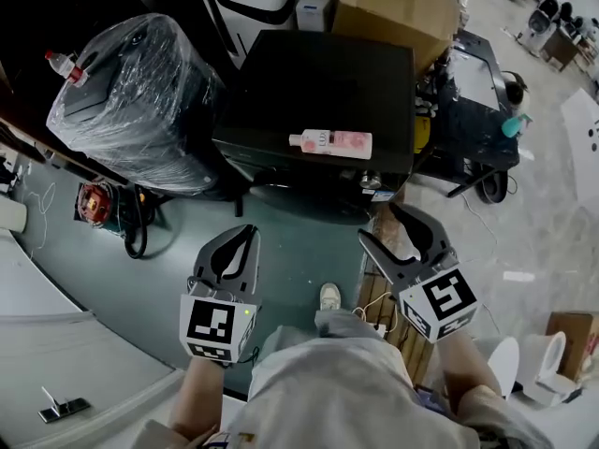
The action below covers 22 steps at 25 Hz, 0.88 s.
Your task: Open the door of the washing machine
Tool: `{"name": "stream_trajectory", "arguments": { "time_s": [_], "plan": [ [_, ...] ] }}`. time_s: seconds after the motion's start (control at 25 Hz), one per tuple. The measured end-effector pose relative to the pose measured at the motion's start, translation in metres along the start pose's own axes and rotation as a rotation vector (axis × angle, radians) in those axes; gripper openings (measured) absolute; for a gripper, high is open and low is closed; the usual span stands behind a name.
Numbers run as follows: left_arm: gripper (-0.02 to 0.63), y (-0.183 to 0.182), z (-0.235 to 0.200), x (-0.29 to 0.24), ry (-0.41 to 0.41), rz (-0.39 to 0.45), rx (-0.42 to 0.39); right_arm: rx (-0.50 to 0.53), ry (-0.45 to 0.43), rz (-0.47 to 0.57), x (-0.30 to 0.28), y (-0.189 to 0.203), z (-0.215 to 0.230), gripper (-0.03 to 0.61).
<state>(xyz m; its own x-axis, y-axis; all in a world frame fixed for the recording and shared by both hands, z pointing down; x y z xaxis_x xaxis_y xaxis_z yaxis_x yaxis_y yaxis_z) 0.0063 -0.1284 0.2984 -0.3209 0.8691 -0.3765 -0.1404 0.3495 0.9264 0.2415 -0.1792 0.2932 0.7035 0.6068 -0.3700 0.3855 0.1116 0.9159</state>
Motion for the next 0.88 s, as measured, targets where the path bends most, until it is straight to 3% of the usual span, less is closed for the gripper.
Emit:
{"name": "stream_trajectory", "arguments": {
  "time_s": [0.52,0.88],
  "plan": [
    [0.029,0.013,-0.016,-0.066,-0.015,-0.115,0.009,0.026,-0.191,-0.165,-0.093,0.048,0.021,0.268],
    [0.029,0.045,-0.046,-0.111,0.033,-0.197,0.021,0.005,-0.221,-0.326,-0.154,0.107,0.020,0.260]
  ]
}}
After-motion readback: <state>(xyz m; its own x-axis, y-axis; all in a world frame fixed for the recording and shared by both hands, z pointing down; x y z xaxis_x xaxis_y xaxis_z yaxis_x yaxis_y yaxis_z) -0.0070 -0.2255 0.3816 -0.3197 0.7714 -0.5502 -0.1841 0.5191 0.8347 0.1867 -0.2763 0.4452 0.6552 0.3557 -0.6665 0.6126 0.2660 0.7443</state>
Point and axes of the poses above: the fingertips, and each gripper's own axes: x backward along the fingers, z to its right, y out of its underside, the point moved 6 cm from there along x, backward along the fingers, and after that the axes turned 9 degrees about x, right-handed, at the moved point
